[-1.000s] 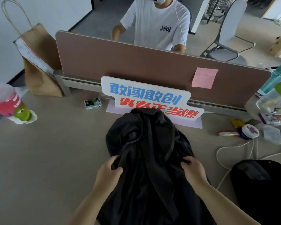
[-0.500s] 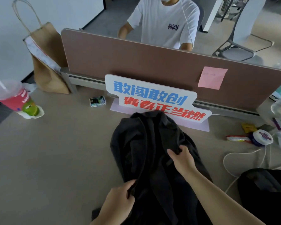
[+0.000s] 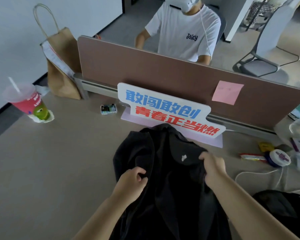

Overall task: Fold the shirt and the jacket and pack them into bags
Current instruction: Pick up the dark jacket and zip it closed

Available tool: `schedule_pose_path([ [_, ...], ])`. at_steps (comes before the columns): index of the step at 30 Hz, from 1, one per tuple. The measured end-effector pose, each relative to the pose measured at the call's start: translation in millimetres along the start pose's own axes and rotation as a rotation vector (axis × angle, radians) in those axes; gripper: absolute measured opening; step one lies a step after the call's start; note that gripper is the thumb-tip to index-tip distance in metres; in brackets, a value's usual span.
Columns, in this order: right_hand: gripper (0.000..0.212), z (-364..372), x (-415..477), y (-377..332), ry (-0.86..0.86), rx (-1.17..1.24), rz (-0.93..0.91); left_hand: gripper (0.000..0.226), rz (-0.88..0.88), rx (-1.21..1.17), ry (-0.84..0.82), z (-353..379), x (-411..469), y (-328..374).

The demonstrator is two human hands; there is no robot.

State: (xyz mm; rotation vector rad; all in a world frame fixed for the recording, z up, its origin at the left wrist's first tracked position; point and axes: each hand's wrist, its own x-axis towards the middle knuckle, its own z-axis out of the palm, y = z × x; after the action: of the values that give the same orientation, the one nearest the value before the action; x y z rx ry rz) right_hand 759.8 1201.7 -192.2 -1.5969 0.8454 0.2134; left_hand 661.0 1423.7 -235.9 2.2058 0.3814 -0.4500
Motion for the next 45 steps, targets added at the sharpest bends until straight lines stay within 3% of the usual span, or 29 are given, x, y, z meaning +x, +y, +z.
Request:
schedule_pose_path([
  [4,0.038,9.2,-21.7,-57.4,-0.609,0.070,-0.346,0.063,-0.079,0.067,-0.147,17.7,9.7,1.0],
  [8,0.031,16.4,-25.0,-40.0,-0.607,-0.542,-0.388,0.064,-0.071,0.127,-0.105,28.5,-10.0,-15.2],
  [11,0.022,0.5,-14.3,32.5,-0.724,-0.994,-0.265,0.064,-0.176,0.182,-0.102,26.6,-30.8,-34.3],
  [13,0.024,-16.9,-9.2,85.6,-0.797,-1.159,-0.187,0.055,-0.248,0.187,-0.121,20.6,-47.3,-47.3],
  [17,0.012,-37.5,-12.0,136.8,-0.561,-1.289,-0.494,0.016,-0.364,0.202,-0.107,12.0,-82.8,-73.0],
  [19,0.008,-36.8,-13.2,134.8,-0.556,-1.287,-0.545,0.023,-0.372,0.223,-0.115,14.7,-98.5,-80.3],
  [22,0.014,-36.3,-10.8,107.0,-0.712,-1.147,-0.358,0.026,-0.382,0.101,-0.001,16.9,-116.2,-67.5],
  [25,0.011,-50.4,-18.4,56.4,-0.809,-0.678,-0.131,0.025,-0.353,-0.174,0.125,16.8,-125.6,-39.6],
  [28,0.022,-72.6,-8.4,23.7,-0.607,-0.278,-0.047,0.011,-0.312,-0.675,0.220,21.1,-131.9,-2.7],
  [31,0.018,-90.0,16.8,24.7,-0.153,-0.669,-0.343,0.016,-0.293,-0.828,0.211,32.9,-130.7,19.6],
  [33,0.007,-96.2,19.4,37.4,-0.013,-0.737,-0.462,0.023,-0.290,-0.873,0.235,43.2,-127.5,27.8],
  [36,0.010,-90.9,12.1,67.5,-0.221,-0.805,-0.627,0.026,-0.309,-1.006,0.258,60.9,-127.8,31.8],
  [39,0.046,-79.9,2.9,99.5,-0.424,-0.988,-0.624,0.026,-0.344,-1.052,0.261,75.7,-133.3,31.6],
  [42,0.072,-78.4,6.0,115.2,-0.411,-1.195,-0.594,0.023,-0.424,-1.017,0.375,79.3,-138.5,31.3],
  [45,0.066,-83.8,20.0,110.4,-0.435,-1.187,-0.487,0.014,-0.419,-1.021,0.474,71.7,-144.5,39.5],
])
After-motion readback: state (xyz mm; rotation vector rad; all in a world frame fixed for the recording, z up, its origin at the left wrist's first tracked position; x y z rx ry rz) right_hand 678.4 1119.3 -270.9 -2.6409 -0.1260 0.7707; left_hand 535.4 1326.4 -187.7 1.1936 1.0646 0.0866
